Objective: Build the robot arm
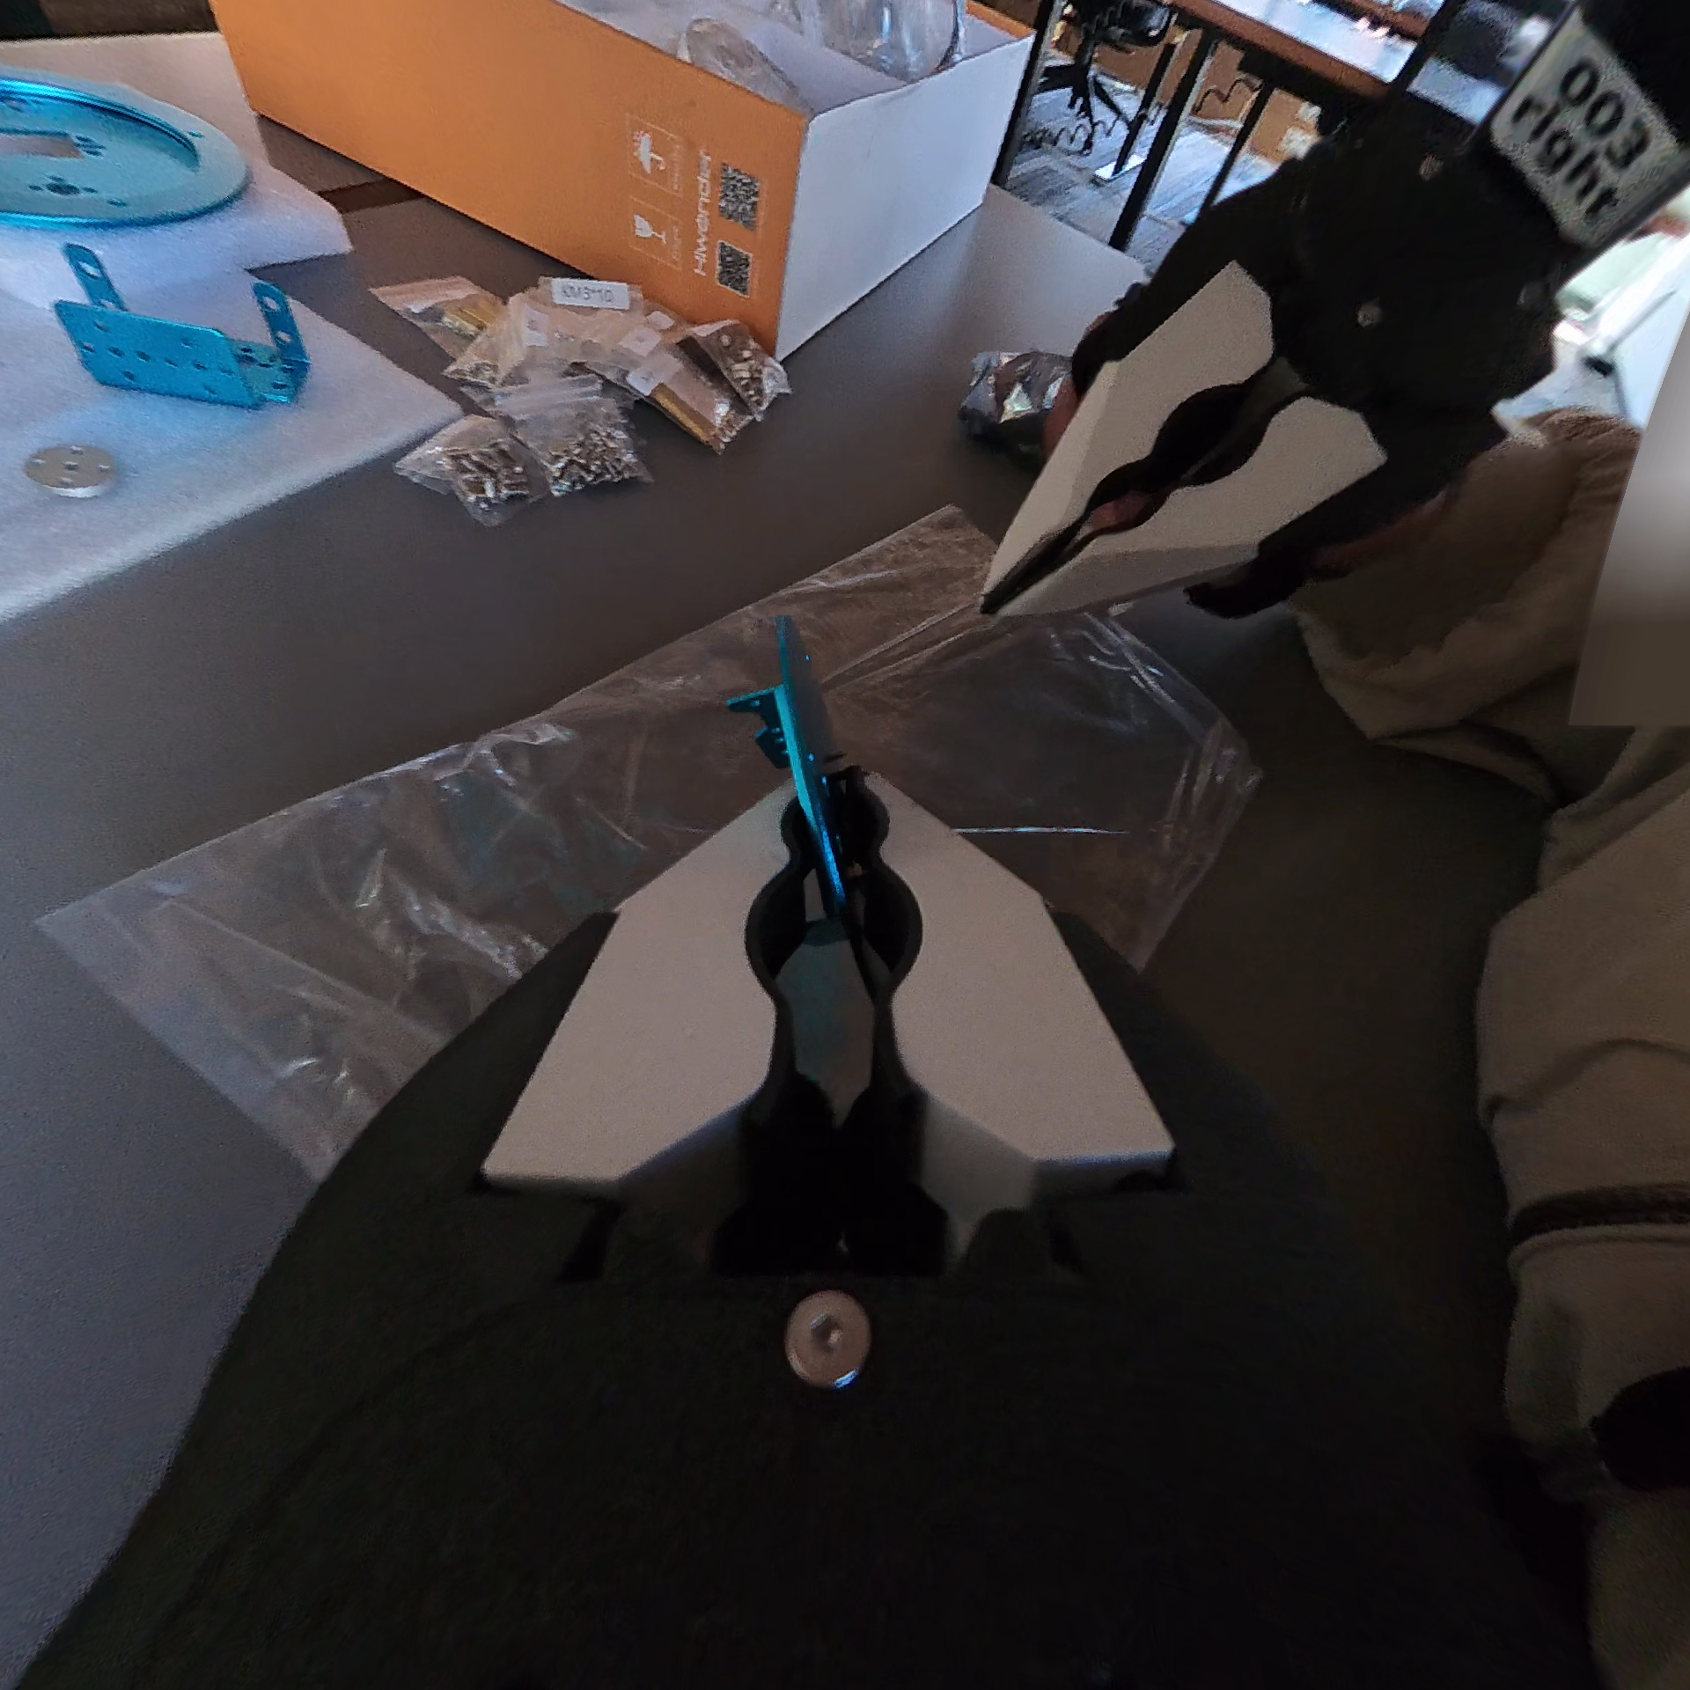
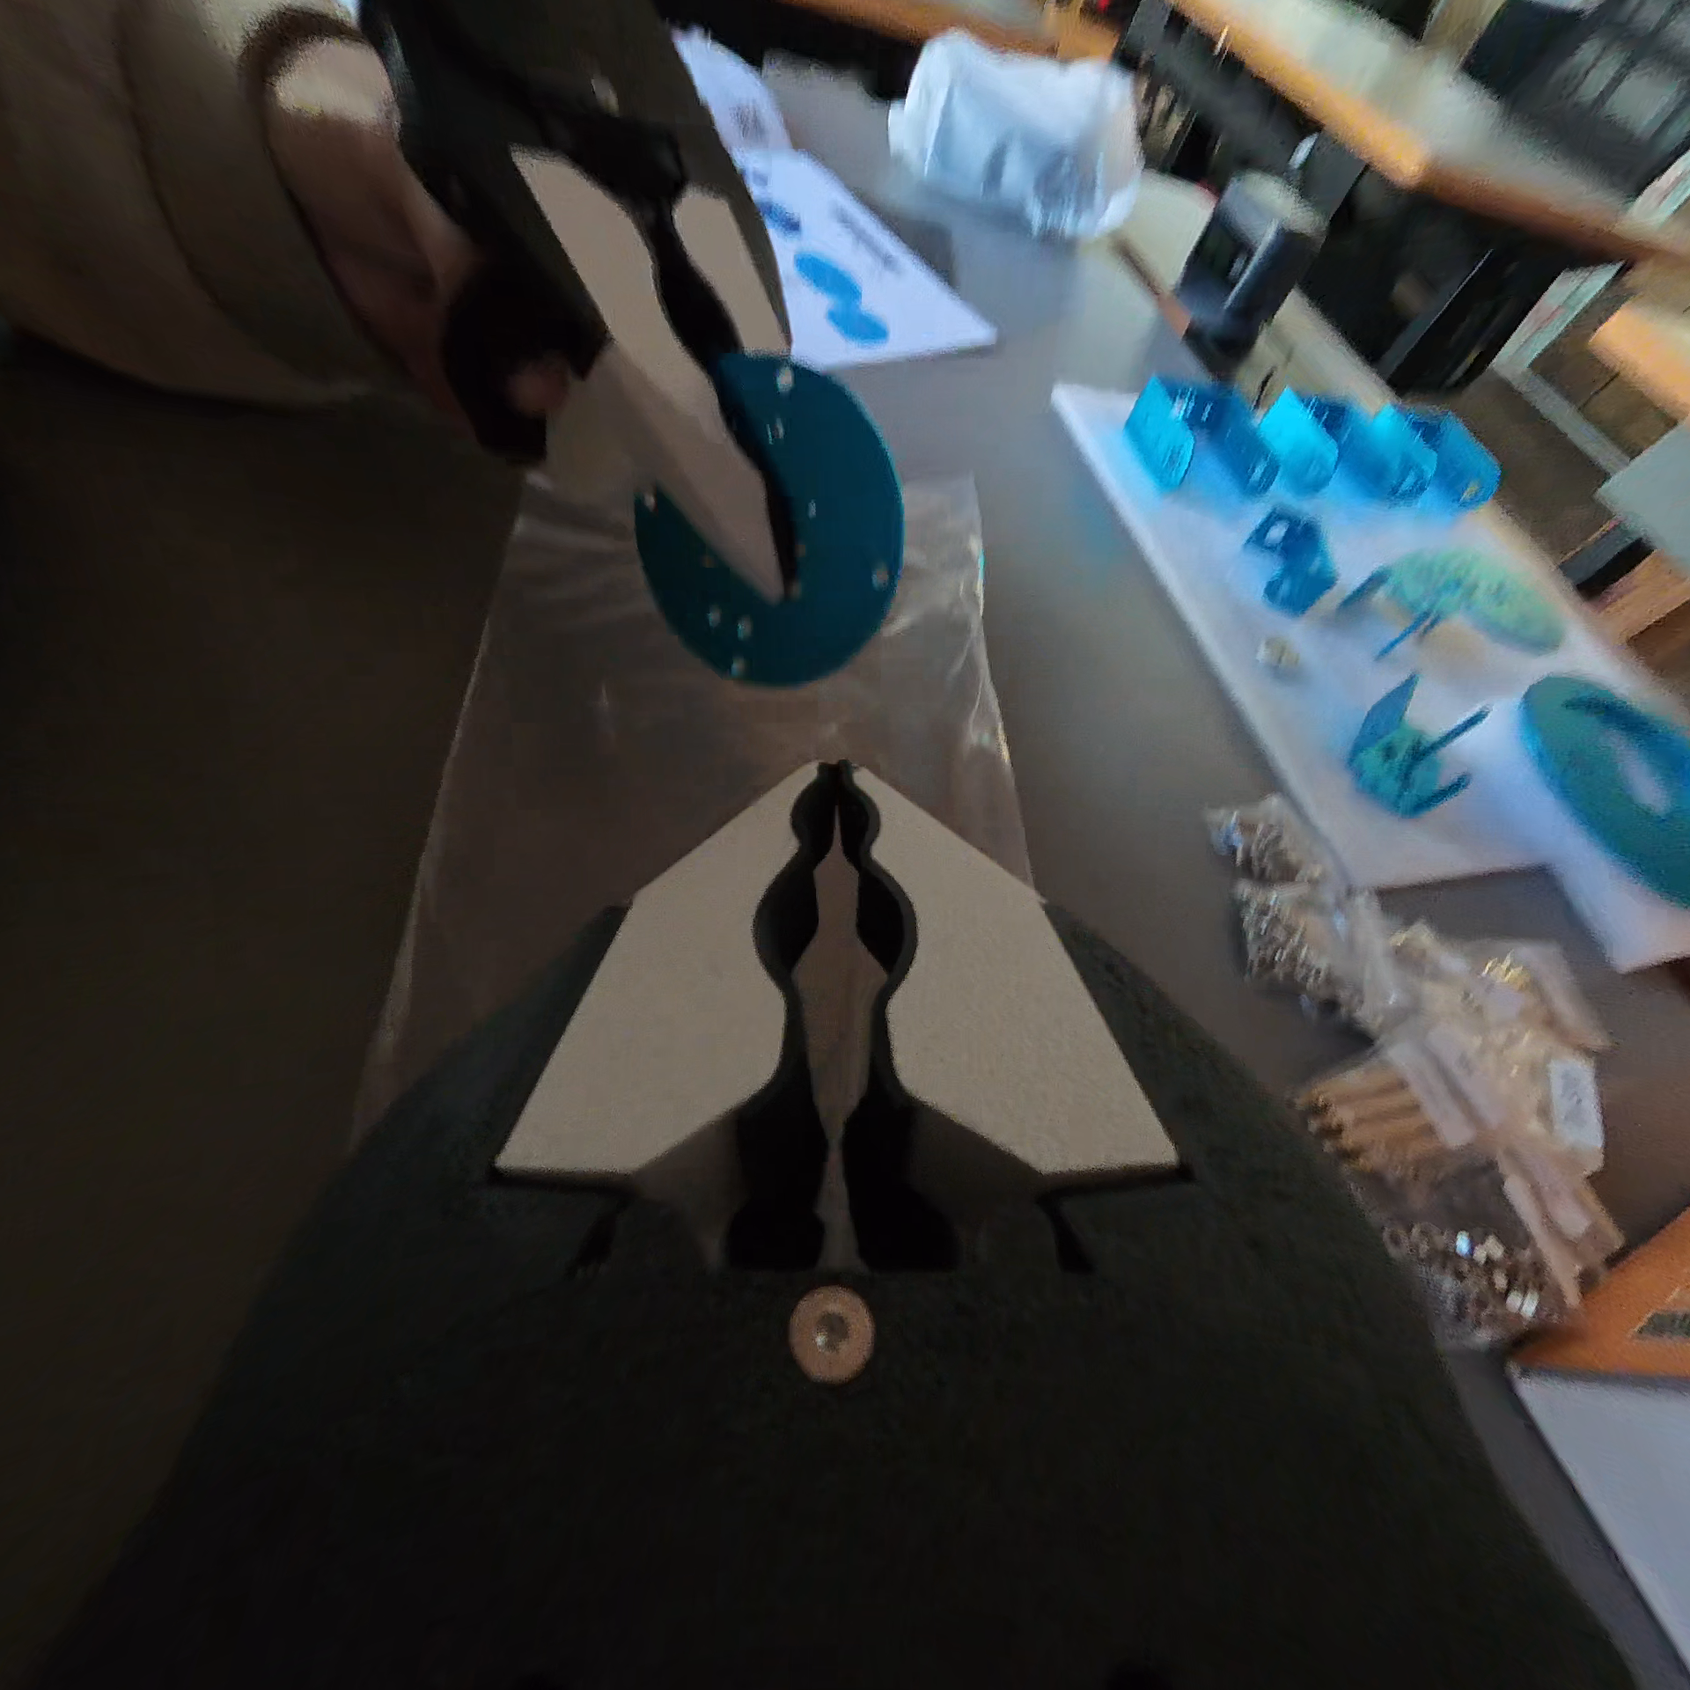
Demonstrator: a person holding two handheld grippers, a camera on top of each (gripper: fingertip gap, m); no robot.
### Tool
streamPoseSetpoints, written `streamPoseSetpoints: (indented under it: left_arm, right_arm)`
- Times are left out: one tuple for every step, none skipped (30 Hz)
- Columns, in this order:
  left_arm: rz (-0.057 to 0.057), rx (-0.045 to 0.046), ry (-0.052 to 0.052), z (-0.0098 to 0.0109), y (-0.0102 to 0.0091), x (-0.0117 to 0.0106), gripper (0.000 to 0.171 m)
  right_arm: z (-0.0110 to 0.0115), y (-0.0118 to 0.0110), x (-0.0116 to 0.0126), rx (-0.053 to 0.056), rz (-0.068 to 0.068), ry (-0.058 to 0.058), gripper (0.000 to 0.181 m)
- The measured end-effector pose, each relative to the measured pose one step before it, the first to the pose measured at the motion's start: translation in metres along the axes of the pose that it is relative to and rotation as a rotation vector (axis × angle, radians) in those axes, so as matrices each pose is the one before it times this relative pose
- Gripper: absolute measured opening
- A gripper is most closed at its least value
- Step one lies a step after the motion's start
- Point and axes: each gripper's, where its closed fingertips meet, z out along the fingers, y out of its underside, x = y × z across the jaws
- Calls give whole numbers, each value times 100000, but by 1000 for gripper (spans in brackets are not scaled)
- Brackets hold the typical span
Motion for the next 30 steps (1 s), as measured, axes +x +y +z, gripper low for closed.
streamPoseSetpoints:
  left_arm:
    - [-1345, 479, 1724, 45, -56, 237, 3]
    - [-1326, 456, 1609, 36, -60, 231, 3]
    - [-1195, 216, 1590, 39, -21, 231, 3]
    - [-797, 97, 794, 46, 0, 124, 3]
    - [172, -338, -573, 27, 55, -67, 3]
    - [1214, -901, -1719, -18, 176, -275, 3]
    - [1015, -864, -2359, -75, 198, -454, 3]
    - [191, -415, -2267, -182, 124, -553, 3]
    - [414, 336, -2756, -329, -94, -714, 3]
    - [1051, 1296, -4145, -492, -359, -977, 3]
    - [1226, 1606, -4657, -585, -493, -1089, 3]
    - [843, 1520, -4541, -641, -531, -1089, 3]
    - [179, 1298, -3490, -603, -478, -909, 3]
    - [-402, -108, -955, -493, -194, -446, 3]
    - [-1194, -903, -358, -398, 17, -200, 3]
    - [-1890, 10, -777, -386, -12, -96, 3]
    - [-1855, -131, 1019, -364, 74, 265, 3]
    - [-1412, -528, 1478, -345, 168, 388, 3]
    - [-579, -488, -319, -360, 202, 140, 3]
    - [219, -880, -1024, -392, 262, -8, 3]
    - [-529, -475, -442, -439, 212, 6, 3]
    - [-1710, 448, 267, -470, 96, 7, 3]
    - [-1640, 488, 757, -435, 122, 56, 3]
    - [-380, 212, -98, -374, 167, -37, 3]
    - [1516, -17, -1689, -295, 183, -201, 3]
    - [3087, 207, -1858, -259, 104, -163, 3]
    - [3190, 669, -609, -219, 8, 91, 3]
    - [2272, 222, 331, -167, 20, 226, 3]
    - [2074, 53, 70, -104, 18, 176, 3]
    - [2521, 247, -557, -71, -4, 74, 3]
  right_arm:
    - [349, -681, -103, 3302, -2249, 1921, 0]
    - [378, -564, -134, 2618, -1859, 1795, 0]
    - [382, -419, -178, 2017, -1599, 1519, 0]
    - [365, -122, -134, 687, -965, 1564, 0]
    - [289, 318, -6, -1252, -623, 1753, 0]
    - [128, 653, 39, -3076, -1667, 718, 0]
    - [-95, 708, 291, -3441, -874, 1114, 0]
    - [-223, 490, 480, -1427, 1882, 1286, 0]
    - [-149, 277, 92, -477, 4670, -2167, 0]
    - [26, 351, -218, -2890, 4841, -3913, 0]
    - [162, 257, -223, -3817, 2555, -2566, 0]
    - [255, 125, -481, -3683, 55, -2624, 1]
    - [338, 120, -765, -3932, -1328, -3771, 5]
    - [400, 59, -685, -4498, -2127, -3136, 6]
    - [438, -344, -243, -2521, -1341, -203, 7]
    - [481, -633, -552, -271, -1323, -2463, 7]
    - [604, -619, -578, 34, -1300, -3067, 6]
    - [737, -370, -199, -1382, -1511, -1518, 5]
    - [804, 67, -211, -3533, -1663, -2378, 6]
    - [768, 151, -380, -3790, -1043, -4095, 8]
    - [672, -44, -201, -2113, 723, -3652, 11]
    - [549, -114, -272, -1276, 1880, -4590, 13]
    - [431, -137, -337, -1098, 2184, -5116, 14]
    - [266, -141, 5, -712, 2361, -2724, 15]
    - [93, -188, 131, 249, 1397, -1167, 16]
    - [-56, -343, 84, 1593, 288, -505, 16]
    - [-142, -522, 148, 2605, -152, 581, 16]
    - [-162, -571, 203, 2725, -42, 1153, 15]
    - [-117, -430, 312, 1864, 201, 1806, 15]
    - [-100, -309, 449, 1323, 436, 2511, 15]
